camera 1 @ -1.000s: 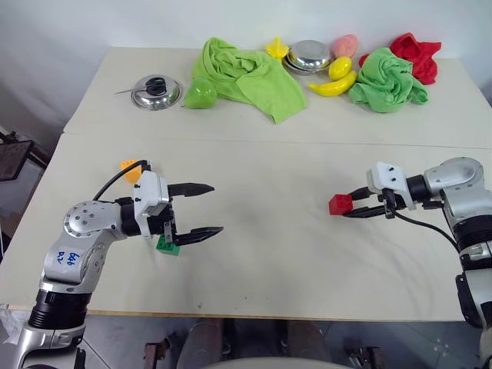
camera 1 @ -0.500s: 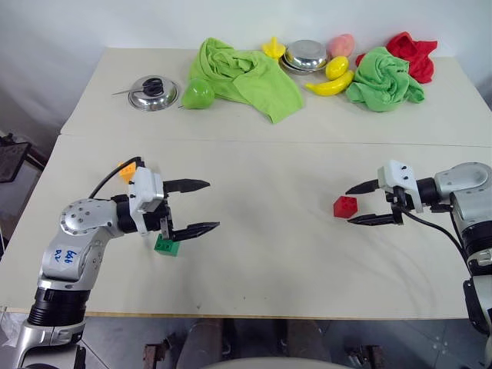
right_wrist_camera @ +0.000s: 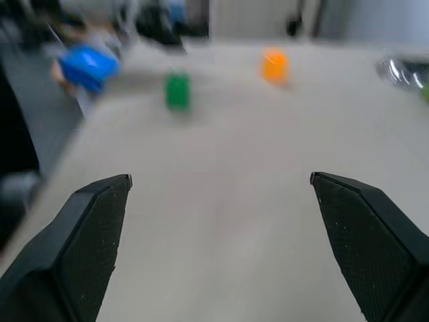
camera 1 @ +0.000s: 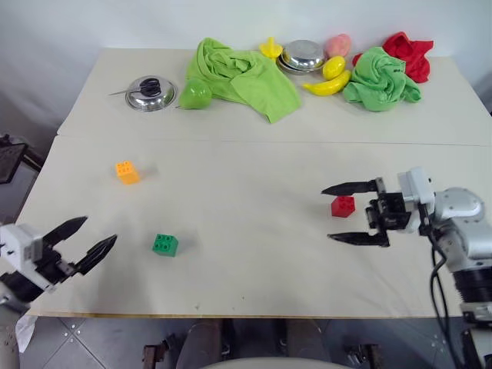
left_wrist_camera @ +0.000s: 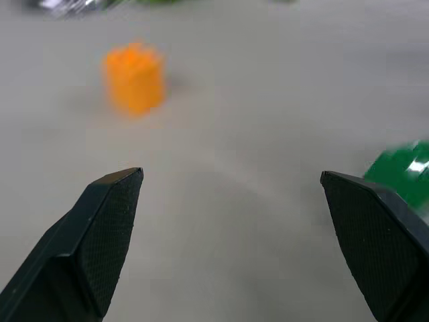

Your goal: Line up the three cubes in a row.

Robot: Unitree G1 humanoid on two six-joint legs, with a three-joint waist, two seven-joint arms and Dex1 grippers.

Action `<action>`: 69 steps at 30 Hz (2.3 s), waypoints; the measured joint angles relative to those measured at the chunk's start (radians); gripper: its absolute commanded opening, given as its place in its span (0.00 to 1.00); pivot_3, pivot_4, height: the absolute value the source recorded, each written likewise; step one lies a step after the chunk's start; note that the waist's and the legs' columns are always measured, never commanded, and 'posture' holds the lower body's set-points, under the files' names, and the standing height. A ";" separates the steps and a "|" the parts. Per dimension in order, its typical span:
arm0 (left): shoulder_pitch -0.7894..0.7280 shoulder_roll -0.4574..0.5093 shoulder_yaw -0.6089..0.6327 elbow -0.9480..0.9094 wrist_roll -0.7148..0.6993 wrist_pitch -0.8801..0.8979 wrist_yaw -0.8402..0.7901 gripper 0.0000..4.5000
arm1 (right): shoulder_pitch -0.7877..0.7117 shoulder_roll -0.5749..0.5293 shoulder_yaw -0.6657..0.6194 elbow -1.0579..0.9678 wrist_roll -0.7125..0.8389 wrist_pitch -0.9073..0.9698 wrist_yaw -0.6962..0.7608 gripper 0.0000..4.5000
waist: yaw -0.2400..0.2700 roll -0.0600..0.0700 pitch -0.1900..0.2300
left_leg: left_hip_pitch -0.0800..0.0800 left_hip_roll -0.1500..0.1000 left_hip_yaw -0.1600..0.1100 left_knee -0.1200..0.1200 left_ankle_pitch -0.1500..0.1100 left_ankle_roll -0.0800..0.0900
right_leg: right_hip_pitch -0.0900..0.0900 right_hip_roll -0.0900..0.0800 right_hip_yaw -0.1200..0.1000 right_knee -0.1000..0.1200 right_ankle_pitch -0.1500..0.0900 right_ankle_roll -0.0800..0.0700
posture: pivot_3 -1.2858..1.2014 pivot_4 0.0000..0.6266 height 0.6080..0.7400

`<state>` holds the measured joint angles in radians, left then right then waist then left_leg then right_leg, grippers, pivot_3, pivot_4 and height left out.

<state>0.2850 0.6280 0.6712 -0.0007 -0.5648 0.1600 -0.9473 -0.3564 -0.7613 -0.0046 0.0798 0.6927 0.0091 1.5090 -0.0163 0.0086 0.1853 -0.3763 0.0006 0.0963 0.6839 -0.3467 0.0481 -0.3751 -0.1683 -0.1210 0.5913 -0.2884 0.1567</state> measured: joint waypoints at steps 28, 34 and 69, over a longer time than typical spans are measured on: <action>-0.437 0.167 -0.549 0.264 0.237 -0.350 -0.441 0.87 | 0.366 -0.125 -0.235 -0.164 -0.009 0.084 0.012 1.00 | 0.014 -0.002 -0.001 | 0.003 0.002 0.008 0.000 -0.005 0.002 | -0.001 0.000 -0.009 0.001 0.000 -0.003 | 0.52 0.24 1.00; -0.468 0.180 -0.586 0.271 0.227 -0.354 -0.550 0.46 | 0.435 -0.125 -0.288 -0.189 -0.013 0.082 -0.007 1.00 | 0.017 -0.002 -0.001 | 0.003 0.001 0.008 0.000 -0.005 0.002 | 0.000 0.000 -0.009 0.001 0.000 -0.002 | 0.52 0.24 1.00; -1.409 -0.509 -0.995 1.109 0.601 -0.336 -0.323 0.33 | 0.874 0.119 -0.681 -0.411 -0.033 0.037 -0.321 1.00 | 0.046 -0.008 0.002 | -0.001 -0.001 0.006 0.003 -0.004 0.005 | 0.000 0.001 -0.009 -0.002 0.002 0.001 | 0.52 0.24 1.00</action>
<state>-1.1244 0.1194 -0.3236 1.1084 0.0361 -0.1756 -1.2702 0.5173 -0.6421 -0.6852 -0.3316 0.6595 0.0465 1.1880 0.0294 0.0007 0.1873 -0.3775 -0.0002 0.1018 0.6867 -0.3504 0.0528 -0.3753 -0.1677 -0.1302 0.5891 -0.2862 0.1581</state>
